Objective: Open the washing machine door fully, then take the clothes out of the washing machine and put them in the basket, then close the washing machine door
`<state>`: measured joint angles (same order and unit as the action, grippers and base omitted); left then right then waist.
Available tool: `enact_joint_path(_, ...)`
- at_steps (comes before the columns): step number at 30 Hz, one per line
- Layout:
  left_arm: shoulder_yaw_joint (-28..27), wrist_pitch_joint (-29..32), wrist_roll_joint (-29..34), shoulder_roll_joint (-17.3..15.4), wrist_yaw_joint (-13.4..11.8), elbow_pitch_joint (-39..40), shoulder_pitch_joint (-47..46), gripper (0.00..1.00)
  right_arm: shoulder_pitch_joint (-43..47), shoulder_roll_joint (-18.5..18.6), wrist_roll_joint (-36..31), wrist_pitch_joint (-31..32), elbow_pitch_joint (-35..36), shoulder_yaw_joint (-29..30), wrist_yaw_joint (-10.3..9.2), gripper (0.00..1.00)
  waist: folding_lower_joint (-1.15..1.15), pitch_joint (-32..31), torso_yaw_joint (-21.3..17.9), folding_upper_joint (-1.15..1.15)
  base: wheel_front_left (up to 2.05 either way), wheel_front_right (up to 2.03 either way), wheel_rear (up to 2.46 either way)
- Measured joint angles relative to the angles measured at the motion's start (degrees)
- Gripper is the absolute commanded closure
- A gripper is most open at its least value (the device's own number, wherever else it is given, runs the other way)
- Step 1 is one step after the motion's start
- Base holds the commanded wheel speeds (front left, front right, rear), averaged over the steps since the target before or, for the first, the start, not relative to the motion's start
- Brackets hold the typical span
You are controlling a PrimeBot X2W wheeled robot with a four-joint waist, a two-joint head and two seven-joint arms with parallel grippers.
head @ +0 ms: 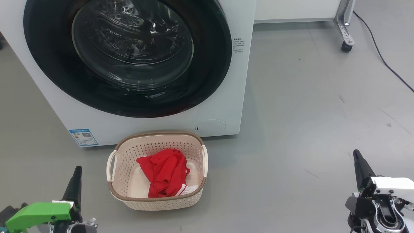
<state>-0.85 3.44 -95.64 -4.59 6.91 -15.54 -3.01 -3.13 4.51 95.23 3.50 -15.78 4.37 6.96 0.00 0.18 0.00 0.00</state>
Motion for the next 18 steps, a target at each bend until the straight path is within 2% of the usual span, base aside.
enact_joint_path(18, -0.10, 0.01, 0.19, 0.03, 0.00, 0.00, 0.00, 1.00, 0.00, -0.04, -0.01, 0.07, 0.00, 0.11, 0.00, 1.00, 0.00, 0.00, 0.00, 0.00, 0.00, 0.00, 0.00)
